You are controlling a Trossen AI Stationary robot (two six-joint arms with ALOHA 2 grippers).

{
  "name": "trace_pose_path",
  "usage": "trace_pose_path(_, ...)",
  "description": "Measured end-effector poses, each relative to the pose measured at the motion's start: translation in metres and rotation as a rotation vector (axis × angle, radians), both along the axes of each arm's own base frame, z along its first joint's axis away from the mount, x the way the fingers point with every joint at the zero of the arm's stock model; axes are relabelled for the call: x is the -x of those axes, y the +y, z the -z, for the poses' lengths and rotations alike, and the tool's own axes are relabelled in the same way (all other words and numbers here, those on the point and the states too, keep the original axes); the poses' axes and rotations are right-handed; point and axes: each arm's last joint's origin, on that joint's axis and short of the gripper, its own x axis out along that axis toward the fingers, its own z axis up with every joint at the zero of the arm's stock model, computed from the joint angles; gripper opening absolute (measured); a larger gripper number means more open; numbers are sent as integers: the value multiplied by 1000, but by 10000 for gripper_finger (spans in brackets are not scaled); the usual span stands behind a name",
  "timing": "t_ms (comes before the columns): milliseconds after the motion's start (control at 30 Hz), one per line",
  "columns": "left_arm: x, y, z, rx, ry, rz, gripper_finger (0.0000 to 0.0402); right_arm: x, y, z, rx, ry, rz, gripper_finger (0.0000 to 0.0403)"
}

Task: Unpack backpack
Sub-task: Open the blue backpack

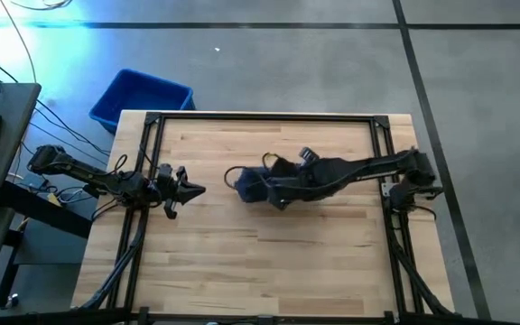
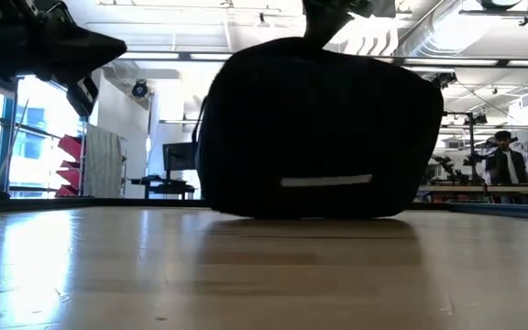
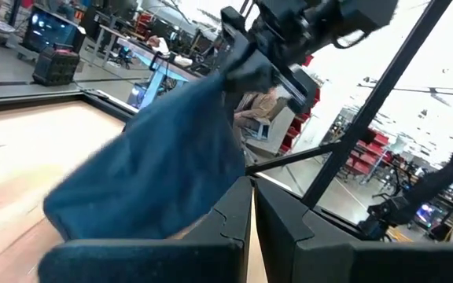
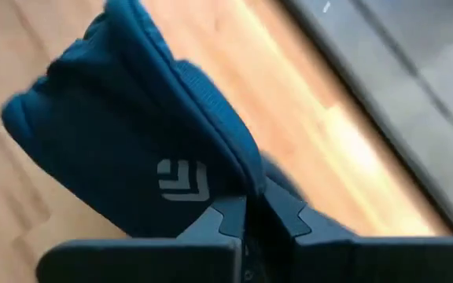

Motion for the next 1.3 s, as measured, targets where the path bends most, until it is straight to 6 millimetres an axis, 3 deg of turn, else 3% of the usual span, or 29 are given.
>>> trace_pose_path(133,0,0,-1,1,-1,0,0,-24,22,8,-115,38,-70,0)
trace_pose_path(267,0,0,-8,20,-25,11,0,-53,33,13,-230,-46,-127,0)
trace_pose_path(367,-1,-2,-17,32,-52,51,0,-74,29,21,-278,-145,-139,0)
trace_pose_path(567,-1,-6,-20,31,-51,123,0,-118,15,58,-340,-277,-263,6)
trace_pose_path(767,0,-12,-11,40,33,181,0,-142,1,92,-410,-280,-411,77)
trace_pose_path(900,0,-14,-6,62,89,203,0,-143,-9,86,-458,-276,-582,157)
trace_pose_path(1033,1,-16,1,84,165,248,0,-126,-7,49,-337,-204,-793,224)
trace_pose_path(1100,1,-17,5,98,208,271,0,-108,4,27,-239,-87,-933,239)
trace_pose_path(1167,2,-19,10,119,260,294,0,-90,17,17,-163,65,-989,244)
trace_pose_path(1300,6,-22,21,177,387,344,0,-62,45,30,-167,366,-1034,245)
